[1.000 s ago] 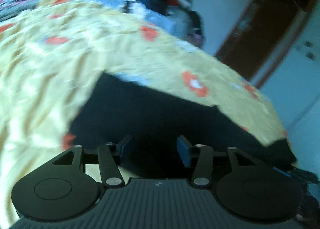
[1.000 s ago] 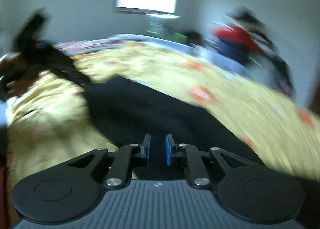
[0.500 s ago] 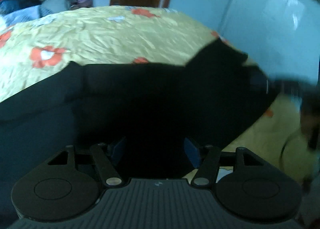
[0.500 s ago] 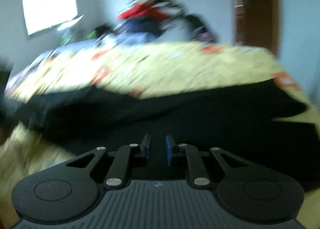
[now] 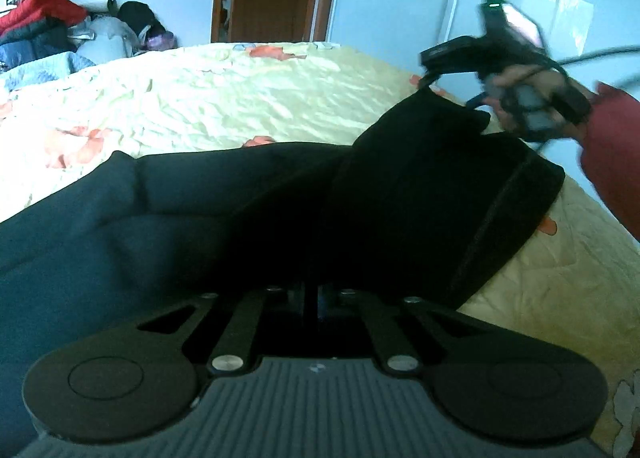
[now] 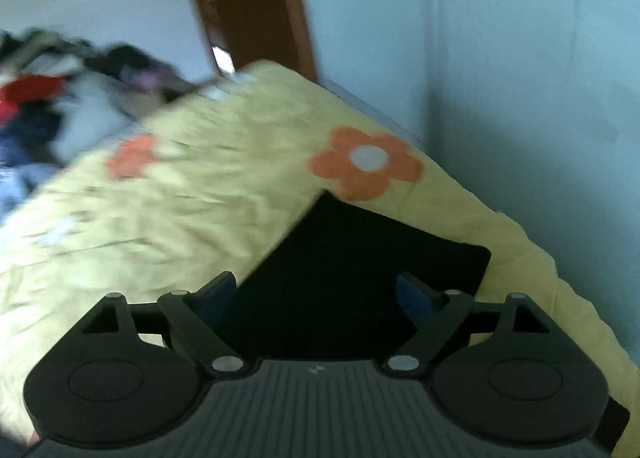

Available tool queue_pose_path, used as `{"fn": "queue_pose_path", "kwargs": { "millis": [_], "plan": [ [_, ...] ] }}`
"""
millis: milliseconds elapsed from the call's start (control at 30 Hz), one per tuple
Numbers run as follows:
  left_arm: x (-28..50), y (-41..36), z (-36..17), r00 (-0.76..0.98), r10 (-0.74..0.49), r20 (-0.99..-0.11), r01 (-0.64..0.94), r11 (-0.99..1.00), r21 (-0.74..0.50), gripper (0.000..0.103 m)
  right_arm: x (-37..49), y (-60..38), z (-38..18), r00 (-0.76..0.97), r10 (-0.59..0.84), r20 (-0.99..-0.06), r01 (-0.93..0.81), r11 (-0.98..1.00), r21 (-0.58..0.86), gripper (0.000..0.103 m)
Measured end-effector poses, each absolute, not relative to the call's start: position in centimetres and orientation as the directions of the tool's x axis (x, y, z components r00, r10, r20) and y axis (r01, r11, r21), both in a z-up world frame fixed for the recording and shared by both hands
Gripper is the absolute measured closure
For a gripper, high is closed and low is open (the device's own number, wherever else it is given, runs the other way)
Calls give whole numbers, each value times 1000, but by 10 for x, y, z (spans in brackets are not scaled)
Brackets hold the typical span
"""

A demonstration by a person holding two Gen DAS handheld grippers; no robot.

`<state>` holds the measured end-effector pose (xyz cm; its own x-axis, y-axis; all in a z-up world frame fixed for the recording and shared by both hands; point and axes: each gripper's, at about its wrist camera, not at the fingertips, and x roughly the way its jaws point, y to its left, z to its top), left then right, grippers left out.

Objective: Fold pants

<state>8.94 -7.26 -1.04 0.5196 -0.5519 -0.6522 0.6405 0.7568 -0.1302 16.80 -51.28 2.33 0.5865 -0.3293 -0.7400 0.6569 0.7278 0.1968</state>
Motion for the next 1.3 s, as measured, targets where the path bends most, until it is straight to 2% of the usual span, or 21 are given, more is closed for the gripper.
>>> {"fn": "queue_pose_path", "kwargs": {
  "millis": [167, 233, 267, 300, 367, 467, 633, 867, 1100, 1300],
  "plan": [
    [94, -74, -12, 507, -569, -647, 650, 746, -146, 99, 206, -511, 12, 510, -386, -769, 689, 718, 96, 16],
    [97, -73, -12, 497, -580, -645, 651, 741, -164, 99, 216, -511, 6, 503, -396, -769, 696, 713, 88, 19],
    [97, -72, -12, 493, -586, -643, 652, 738, -174, 99, 221, -511, 3, 503, -399, -767, 691, 718, 80, 32],
    [98, -71, -12, 489, -593, -640, 653, 735, -183, 99, 224, -510, 1, 499, -408, -764, 688, 722, 64, 41],
    [100, -70, -13, 482, -605, -633, 655, 729, -198, 99, 227, -509, 0, 508, -429, -747, 679, 734, 40, 72],
    [102, -68, -14, 480, -623, -618, 656, 723, -219, 99, 215, -517, 5, 569, -367, -736, 651, 748, 130, 97],
    [97, -64, -7, 499, -650, -574, 671, 708, -218, 101, 163, -531, 25, 680, -349, -645, 632, 724, 275, 100],
    [85, -54, 2, 484, -691, -537, 709, 669, -222, 101, 42, -548, 43, 768, -350, -536, 617, 627, 475, 100],
    [74, -48, -3, 463, -693, -553, 723, 656, -217, 101, -66, -549, 17, 760, -344, -552, 646, 500, 577, 100],
    [75, -53, -9, 473, -661, -583, 704, 681, -202, 101, -86, -559, -18, 771, -250, -585, 634, 380, 673, 99]
  ]
}}
